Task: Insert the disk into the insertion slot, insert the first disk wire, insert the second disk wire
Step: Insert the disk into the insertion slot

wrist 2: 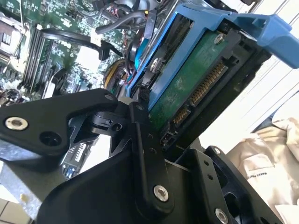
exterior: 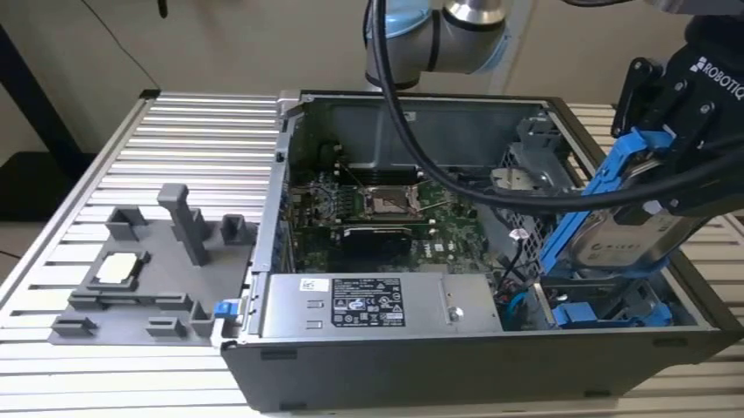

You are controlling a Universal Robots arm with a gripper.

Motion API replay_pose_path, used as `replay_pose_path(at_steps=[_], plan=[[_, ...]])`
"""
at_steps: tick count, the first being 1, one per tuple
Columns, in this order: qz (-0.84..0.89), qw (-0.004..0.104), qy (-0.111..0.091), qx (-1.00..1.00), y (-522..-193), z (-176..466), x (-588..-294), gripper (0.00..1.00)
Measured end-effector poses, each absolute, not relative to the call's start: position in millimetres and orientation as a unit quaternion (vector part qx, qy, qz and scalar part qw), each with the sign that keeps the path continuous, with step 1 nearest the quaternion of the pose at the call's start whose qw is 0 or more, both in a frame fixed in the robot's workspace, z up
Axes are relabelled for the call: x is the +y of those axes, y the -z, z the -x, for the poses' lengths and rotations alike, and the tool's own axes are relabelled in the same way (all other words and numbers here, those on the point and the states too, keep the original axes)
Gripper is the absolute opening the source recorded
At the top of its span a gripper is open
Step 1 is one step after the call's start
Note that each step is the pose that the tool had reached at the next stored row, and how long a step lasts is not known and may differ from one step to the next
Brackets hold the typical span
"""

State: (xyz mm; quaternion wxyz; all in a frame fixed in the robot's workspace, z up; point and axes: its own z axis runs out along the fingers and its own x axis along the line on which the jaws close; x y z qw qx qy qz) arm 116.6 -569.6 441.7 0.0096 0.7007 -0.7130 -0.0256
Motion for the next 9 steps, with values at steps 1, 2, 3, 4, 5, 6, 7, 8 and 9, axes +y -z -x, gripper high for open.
replay_pose_path(at_steps=[1,2,3,4,5,6,7,8,9], plan=[[-0.701,0.009,0.026,-0.713,-440.6,-117.2,-569.6,0.33],[-0.701,0.009,0.026,-0.713,-439.7,-117.8,-569.6,0.33],[-0.701,0.009,0.027,-0.713,-438.7,-118.5,-569.6,0.33],[-0.701,0.008,0.027,-0.713,-437.7,-119.3,-569.6,0.33],[-0.701,0.008,0.027,-0.713,-436.8,-120.0,-569.6,0.33],[-0.701,0.008,0.027,-0.713,-436.0,-120.7,-569.6,0.33],[-0.701,0.008,0.028,-0.713,-435.0,-121.4,-569.6,0.33],[-0.701,0.008,0.028,-0.713,-434.2,-121.9,-569.6,0.33],[-0.701,0.007,0.028,-0.713,-433.2,-122.3,-569.6,0.33]])
